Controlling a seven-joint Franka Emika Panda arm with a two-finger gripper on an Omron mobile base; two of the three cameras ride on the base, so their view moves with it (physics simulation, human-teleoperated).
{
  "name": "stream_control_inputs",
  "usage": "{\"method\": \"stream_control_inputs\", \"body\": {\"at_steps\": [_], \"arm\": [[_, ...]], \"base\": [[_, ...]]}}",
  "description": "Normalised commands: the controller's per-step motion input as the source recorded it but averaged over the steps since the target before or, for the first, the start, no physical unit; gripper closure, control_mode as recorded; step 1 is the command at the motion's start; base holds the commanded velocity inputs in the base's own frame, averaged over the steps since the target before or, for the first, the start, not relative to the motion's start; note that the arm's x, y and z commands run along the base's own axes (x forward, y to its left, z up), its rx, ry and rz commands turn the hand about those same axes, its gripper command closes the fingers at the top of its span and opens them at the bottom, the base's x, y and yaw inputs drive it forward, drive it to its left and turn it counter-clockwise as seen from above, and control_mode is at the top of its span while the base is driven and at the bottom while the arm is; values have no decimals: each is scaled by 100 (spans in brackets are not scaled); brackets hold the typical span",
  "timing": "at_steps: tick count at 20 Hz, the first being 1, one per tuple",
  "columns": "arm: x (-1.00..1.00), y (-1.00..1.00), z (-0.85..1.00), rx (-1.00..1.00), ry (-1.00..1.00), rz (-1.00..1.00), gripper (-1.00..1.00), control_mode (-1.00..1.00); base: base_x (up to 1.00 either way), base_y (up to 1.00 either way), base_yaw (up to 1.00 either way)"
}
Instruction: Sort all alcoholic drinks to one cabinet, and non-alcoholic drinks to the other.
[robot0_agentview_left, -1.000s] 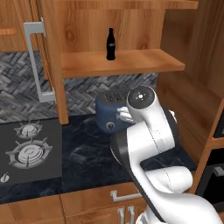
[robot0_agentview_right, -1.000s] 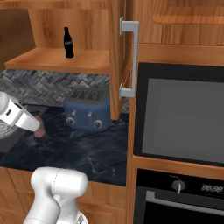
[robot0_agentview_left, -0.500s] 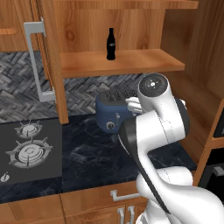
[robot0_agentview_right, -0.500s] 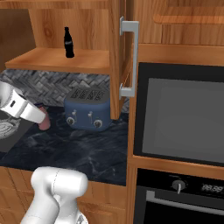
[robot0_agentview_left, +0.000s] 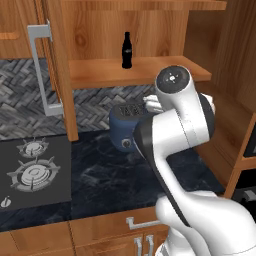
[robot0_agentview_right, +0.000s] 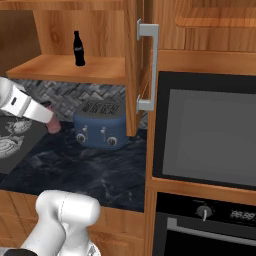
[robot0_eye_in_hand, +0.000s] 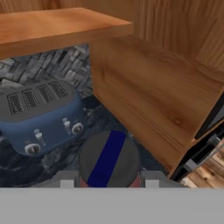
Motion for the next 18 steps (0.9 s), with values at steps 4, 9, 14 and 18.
{"method": "stream_control_inputs", "body": {"at_steps": [4,9,14,18], "arm": [[7,-7,42,-4,-3,0,100,-100],[6,-11,34,-2,-3,0,100,-100],[11,-17,12,-1,-6,1,100,-100],[20,-19,0,0,-5,2,100,-100]], "base": [[0,0,0],[0,0,0],[0,0,0],[0,0,0]]}}
